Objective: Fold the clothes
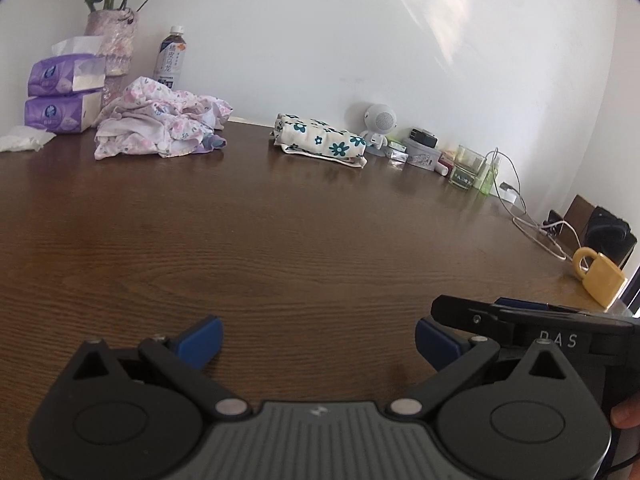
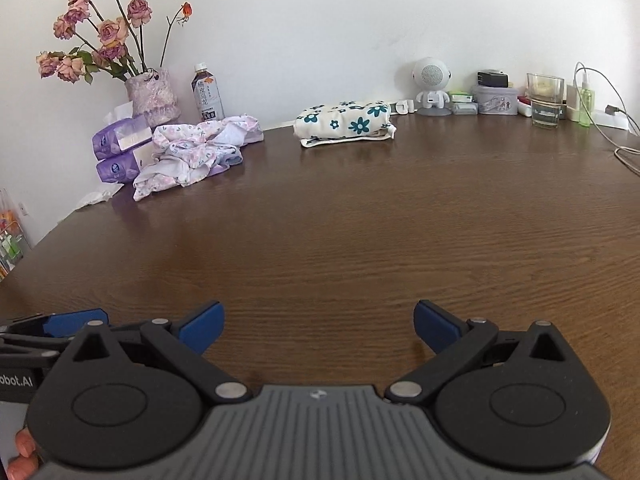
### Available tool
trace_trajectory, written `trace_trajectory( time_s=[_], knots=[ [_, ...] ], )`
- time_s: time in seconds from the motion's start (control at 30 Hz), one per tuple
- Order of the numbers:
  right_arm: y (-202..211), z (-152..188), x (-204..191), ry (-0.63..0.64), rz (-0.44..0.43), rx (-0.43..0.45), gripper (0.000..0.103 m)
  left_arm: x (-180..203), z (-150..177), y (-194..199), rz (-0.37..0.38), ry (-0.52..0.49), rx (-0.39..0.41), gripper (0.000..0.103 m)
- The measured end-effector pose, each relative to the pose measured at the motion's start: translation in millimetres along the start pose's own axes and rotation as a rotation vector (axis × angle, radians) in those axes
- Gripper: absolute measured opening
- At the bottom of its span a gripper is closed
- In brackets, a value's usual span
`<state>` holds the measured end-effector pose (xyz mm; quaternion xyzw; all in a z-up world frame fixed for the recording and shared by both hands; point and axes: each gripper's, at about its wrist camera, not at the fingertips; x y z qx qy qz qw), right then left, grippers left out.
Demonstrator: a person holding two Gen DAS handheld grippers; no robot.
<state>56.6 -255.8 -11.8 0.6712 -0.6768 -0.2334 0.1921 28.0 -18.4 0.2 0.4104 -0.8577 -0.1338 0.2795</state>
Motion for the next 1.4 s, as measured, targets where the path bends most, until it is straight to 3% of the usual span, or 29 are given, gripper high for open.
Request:
trace_trajectory(
  time_s=[0.17,0.37,0.77,1.4],
  knots=[
    [7,6,3,-0.029,-0.001,0.018,0.103,6,5,1,-0.040,-0.020,0.005,0.103],
    [2,7,2,-0.040,0.003,-0.020,0.103,9,5,-1,-0.071,-0.037,-0.004,0.103],
    [1,8,-9,0.005,0.083,-0.029,0.102,8,6,1,-0.077,-0.026,0.010,0.103],
    [3,10,2,-0.055,0.072,-0.013,0.103,11,6,-1,-0.091,-0.043,-0.005,0.103]
  ],
)
Point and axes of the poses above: each gripper's, at about its wrist camera, not at the fingertips, and y roughly against the way its jaws point, x to its right, z to its underside, and after that the axes turned 14 degrees about z, right-handed
